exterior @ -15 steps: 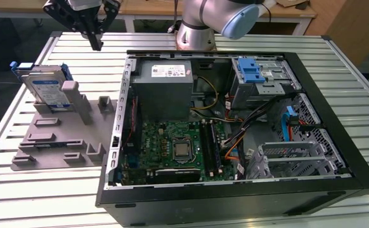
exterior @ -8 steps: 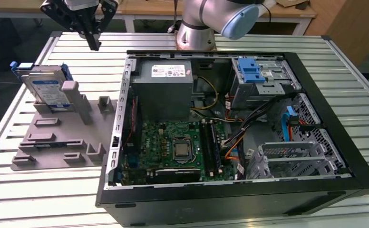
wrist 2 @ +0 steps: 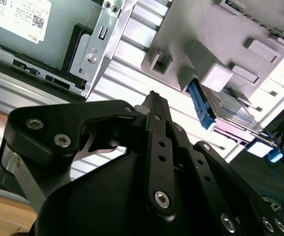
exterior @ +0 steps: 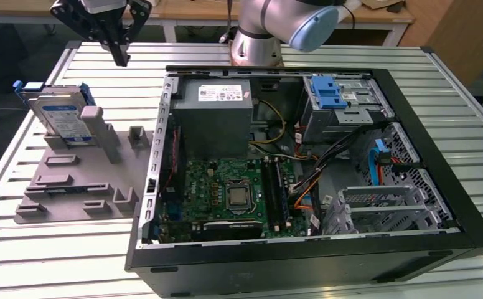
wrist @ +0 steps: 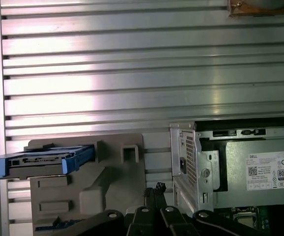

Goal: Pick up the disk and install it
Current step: 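Reach for the disk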

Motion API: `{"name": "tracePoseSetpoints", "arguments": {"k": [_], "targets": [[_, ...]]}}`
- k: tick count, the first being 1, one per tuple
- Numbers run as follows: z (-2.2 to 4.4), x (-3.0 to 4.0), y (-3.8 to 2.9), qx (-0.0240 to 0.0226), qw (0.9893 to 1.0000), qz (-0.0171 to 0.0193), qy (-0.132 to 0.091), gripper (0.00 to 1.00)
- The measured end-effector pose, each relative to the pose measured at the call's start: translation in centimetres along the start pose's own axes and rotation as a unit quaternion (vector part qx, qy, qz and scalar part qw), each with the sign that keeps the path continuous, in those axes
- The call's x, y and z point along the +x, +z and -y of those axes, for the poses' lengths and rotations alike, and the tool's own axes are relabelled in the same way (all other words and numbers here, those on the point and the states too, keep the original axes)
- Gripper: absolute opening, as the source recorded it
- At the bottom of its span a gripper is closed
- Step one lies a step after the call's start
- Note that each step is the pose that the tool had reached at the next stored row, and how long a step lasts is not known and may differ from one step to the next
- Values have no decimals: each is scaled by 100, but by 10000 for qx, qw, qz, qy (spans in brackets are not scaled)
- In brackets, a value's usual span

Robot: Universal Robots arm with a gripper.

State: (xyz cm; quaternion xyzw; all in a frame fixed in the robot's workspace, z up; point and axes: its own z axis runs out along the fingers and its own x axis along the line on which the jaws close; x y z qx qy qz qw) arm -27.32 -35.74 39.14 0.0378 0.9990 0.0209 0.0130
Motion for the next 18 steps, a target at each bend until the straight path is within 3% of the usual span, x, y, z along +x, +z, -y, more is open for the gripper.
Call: {"name": "tracePoseSetpoints", "arguments": {"k": [3,6,18], "targets": [[-52,49,2,67,10000,5,-1,11],[-85,129,3,71,10000,6,-2,11],[-78,623,0,70,10000,6,-2,11]]}}
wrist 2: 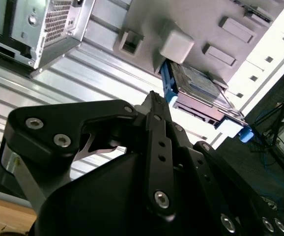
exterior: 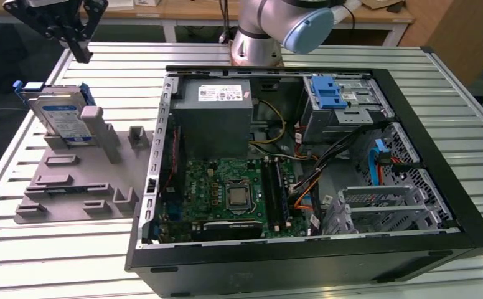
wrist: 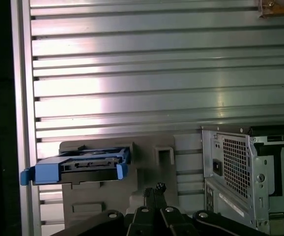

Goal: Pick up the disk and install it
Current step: 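Reach for the disk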

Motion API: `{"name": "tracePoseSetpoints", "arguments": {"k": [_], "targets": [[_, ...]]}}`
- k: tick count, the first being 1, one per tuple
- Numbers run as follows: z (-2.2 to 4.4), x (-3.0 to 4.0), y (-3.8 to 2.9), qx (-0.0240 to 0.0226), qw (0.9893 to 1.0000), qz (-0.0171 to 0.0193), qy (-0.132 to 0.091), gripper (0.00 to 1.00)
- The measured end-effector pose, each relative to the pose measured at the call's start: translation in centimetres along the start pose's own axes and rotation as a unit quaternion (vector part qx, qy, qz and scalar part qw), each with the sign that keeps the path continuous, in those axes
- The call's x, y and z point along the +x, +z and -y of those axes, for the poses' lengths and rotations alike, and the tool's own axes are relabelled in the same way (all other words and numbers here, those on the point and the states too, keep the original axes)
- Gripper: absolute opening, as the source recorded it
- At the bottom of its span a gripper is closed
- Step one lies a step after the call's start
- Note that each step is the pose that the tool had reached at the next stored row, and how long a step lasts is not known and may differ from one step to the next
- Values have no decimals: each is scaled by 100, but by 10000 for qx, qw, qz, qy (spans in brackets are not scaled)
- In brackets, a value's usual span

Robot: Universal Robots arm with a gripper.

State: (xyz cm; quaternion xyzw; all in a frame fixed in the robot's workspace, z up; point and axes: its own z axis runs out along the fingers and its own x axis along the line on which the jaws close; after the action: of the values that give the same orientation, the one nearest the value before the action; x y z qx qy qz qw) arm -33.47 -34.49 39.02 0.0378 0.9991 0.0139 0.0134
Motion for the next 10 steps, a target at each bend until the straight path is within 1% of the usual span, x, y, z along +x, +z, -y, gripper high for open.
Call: {"name": "tracePoseSetpoints", "arguments": {"k": [1,2,7,8,10], "targets": [[1,26,-1,0,10000,0,0,11],[1,35,-1,0,10000,0,1,11],[2,39,-1,0,10000,0,0,11],[2,49,-1,0,10000,0,1,11],[6,104,-3,1,10000,-1,0,11]]}}
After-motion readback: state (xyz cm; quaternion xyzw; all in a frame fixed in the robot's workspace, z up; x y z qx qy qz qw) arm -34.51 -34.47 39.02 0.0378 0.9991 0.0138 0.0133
